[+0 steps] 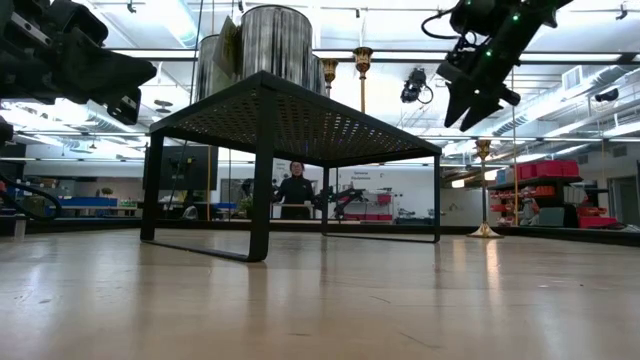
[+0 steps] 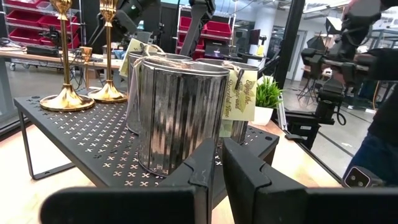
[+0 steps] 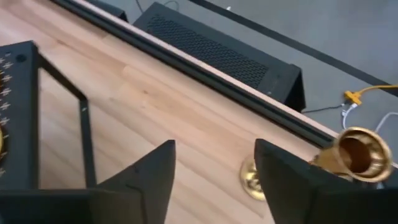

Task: Pick & Place candle stick holders
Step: Put the gold candle holder on the shelf aligned with the other gold candle holder

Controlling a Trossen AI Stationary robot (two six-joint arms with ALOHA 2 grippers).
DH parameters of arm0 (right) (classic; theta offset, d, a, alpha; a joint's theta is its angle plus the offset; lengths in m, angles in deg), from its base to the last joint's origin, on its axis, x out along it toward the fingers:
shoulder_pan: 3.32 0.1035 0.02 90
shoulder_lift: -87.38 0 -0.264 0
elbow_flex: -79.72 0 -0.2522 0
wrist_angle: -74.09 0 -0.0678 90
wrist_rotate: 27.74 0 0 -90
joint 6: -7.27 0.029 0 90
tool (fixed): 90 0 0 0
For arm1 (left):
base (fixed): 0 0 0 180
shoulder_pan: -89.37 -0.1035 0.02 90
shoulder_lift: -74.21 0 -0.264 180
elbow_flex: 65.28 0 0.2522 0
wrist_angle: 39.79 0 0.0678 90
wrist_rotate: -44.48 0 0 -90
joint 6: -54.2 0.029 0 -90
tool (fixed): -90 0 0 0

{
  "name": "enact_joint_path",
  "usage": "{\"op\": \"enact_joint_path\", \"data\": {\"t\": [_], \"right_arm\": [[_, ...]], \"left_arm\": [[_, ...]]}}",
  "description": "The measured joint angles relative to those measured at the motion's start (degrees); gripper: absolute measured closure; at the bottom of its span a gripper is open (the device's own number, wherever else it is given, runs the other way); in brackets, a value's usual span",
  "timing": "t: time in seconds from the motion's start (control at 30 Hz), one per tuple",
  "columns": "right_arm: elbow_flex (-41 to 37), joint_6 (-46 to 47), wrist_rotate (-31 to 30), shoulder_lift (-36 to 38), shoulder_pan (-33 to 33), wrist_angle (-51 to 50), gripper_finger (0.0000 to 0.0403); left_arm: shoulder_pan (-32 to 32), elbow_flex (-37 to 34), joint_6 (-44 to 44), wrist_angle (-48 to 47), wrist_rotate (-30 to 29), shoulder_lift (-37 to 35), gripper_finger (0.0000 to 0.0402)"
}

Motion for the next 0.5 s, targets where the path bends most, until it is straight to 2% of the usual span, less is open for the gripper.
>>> {"op": "enact_joint_path", "data": {"t": [0.33,0.5], "right_arm": [[0.68,-0.56,-1.22,0.48,-2.67,-0.79,0.0107],[2.87,-1.65,-2.25,0.50,-3.54,-0.94,0.0086]], "left_arm": [[0.00,0.02,0.00,-0.01,-0.01,0.00,0.0362],[0.01,0.01,0.00,-0.02,0.00,-0.02,0.0362]]}}
